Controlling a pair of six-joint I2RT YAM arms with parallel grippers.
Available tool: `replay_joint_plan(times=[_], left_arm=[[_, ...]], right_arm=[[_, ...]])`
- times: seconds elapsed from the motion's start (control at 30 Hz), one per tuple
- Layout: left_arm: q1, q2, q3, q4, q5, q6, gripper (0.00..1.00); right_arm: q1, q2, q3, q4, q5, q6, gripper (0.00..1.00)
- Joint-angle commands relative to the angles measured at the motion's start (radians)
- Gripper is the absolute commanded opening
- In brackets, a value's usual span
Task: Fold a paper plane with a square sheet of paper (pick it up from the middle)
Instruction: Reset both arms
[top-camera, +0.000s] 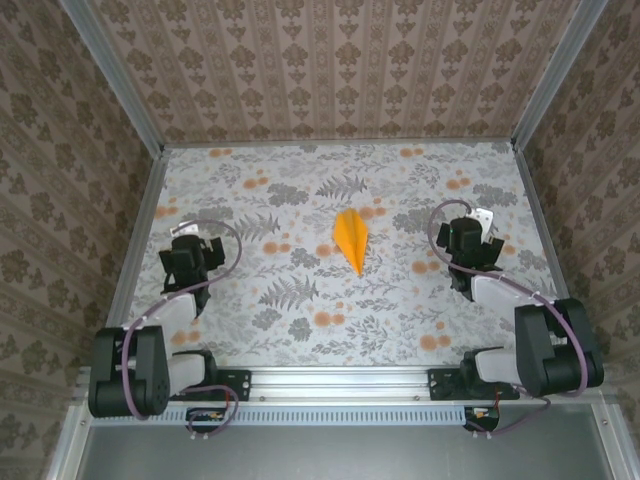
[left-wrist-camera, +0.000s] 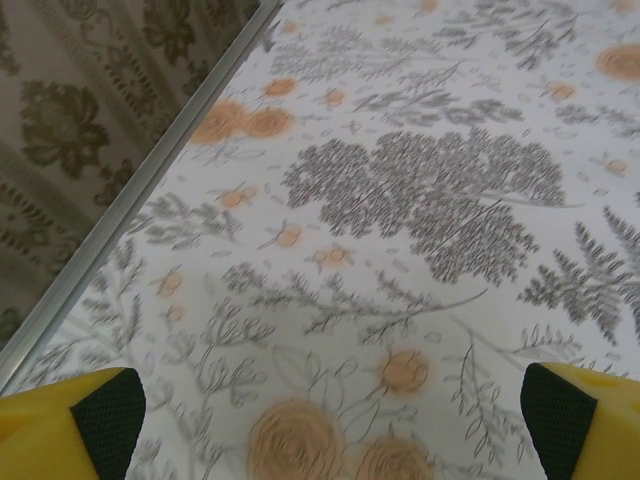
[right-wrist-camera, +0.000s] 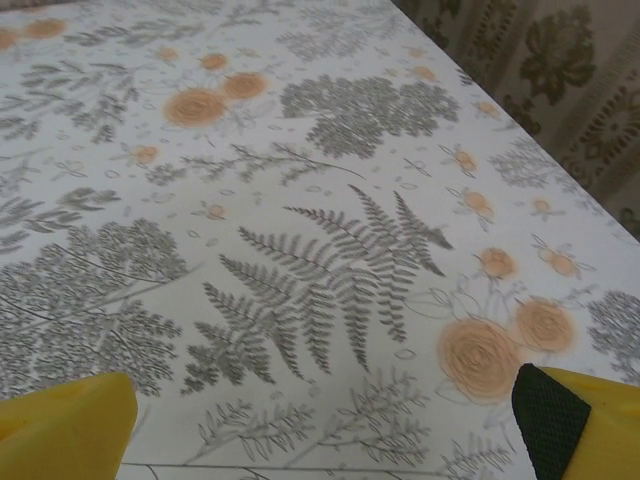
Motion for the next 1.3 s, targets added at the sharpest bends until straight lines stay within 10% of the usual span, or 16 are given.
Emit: replay_joint_plan(times=[0.0, 0.33, 0.67, 1.27], left_arm=[[0.039, 0.038, -0.023, 0.233, 0.167, 0.04, 1.0], [0.089, 0.249, 0.007, 0.461, 0.361, 0.058, 1.0], [0.042, 0.34, 0.036, 0.491, 0.34, 0.107, 1.0], [-0.01, 0.342, 0.072, 0.419, 0.219, 0.13, 1.0]], right_arm=[[-0.019, 0.019, -0.025, 0.215, -0.079, -0.069, 1.0], [-0.105, 0.115, -0.041, 0.384, -0.305, -0.095, 1.0], [-0.087, 0.225, -0.115, 0.642, -0.403, -0.158, 1.0], [-0.075, 0.222, -0.084, 0.57, -0.399, -0.174, 1.0]])
